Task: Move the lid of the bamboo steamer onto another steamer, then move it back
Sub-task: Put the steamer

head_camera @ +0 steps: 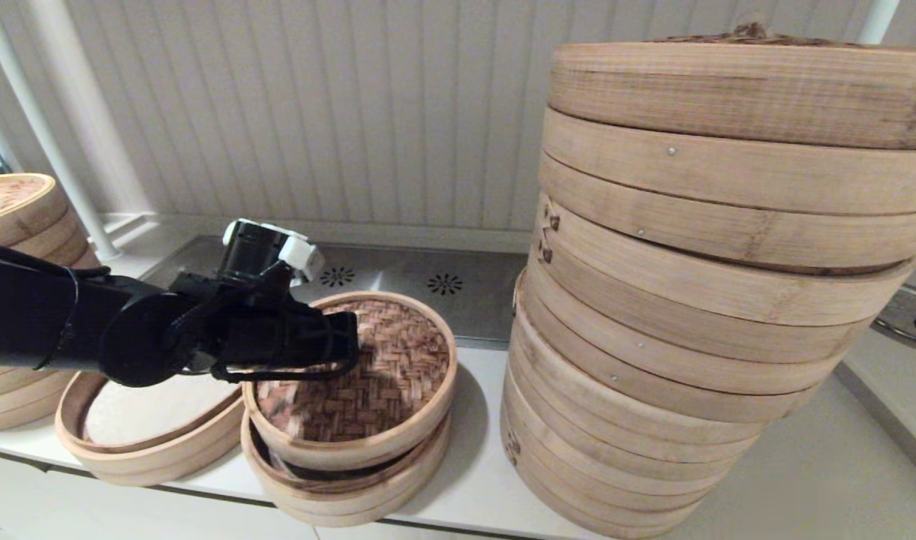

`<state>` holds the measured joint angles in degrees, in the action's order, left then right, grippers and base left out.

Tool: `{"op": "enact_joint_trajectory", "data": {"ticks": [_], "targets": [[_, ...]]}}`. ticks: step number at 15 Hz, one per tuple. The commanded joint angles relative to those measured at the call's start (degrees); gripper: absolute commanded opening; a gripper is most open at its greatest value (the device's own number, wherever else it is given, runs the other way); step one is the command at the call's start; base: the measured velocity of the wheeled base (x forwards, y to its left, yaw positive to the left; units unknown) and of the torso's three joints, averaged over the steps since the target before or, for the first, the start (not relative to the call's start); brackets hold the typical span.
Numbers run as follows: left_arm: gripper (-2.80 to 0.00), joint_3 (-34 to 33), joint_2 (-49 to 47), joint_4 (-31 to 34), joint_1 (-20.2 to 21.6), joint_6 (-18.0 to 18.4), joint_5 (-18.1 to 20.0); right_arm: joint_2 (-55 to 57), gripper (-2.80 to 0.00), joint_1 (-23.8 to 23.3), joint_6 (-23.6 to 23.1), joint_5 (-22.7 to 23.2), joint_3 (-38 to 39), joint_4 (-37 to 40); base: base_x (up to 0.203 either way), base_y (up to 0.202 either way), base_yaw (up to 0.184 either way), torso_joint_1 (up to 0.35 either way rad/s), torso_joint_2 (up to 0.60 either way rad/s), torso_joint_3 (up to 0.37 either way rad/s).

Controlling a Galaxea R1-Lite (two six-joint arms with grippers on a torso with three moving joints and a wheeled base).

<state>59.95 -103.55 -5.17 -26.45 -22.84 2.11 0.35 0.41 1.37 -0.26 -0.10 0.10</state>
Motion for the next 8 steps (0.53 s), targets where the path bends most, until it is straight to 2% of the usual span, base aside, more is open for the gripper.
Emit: {"op": "enact_joint_trajectory", "data": {"ticks": [1,8], "targets": [[-2.8,-0.8,0.4,-0.3,0.0,-0.1,0.0,0.1,-2.8,0.0,0.0,0.0,0.0,0.0,0.0,0.0,0.0,0.0,0.0,0.0],[-2.8,-2.2,2.2,-0.4,0.0,0.1,0.0,0.1,-2.8,0.0,0.0,0.0,0.0,0.0,0.0,0.0,0.0,0.0,0.0,0.0]]}}
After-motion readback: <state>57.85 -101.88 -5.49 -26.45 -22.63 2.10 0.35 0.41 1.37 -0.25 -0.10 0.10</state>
